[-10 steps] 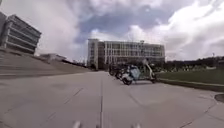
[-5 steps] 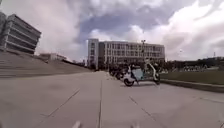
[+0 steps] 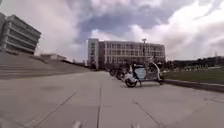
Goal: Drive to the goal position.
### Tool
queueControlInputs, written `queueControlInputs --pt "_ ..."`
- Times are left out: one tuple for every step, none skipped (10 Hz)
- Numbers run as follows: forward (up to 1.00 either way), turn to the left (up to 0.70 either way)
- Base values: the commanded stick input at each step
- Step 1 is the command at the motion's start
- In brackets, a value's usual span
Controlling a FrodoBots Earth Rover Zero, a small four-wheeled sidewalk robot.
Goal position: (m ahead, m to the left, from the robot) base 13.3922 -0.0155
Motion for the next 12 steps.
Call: queueControlInputs --pt "0.66 0.0" --pt "0.66 0.0" --pt "0.66 0.0" --pt "0.66 0.0" --pt "0.66 0.0" --pt "0.66 0.0" --pt "0.66 0.0" --pt "0.66 0.0" --pt "0.66 0.0" --pt "0.67 0.0" --pt "0.66 0.0" --pt "0.66 0.0"
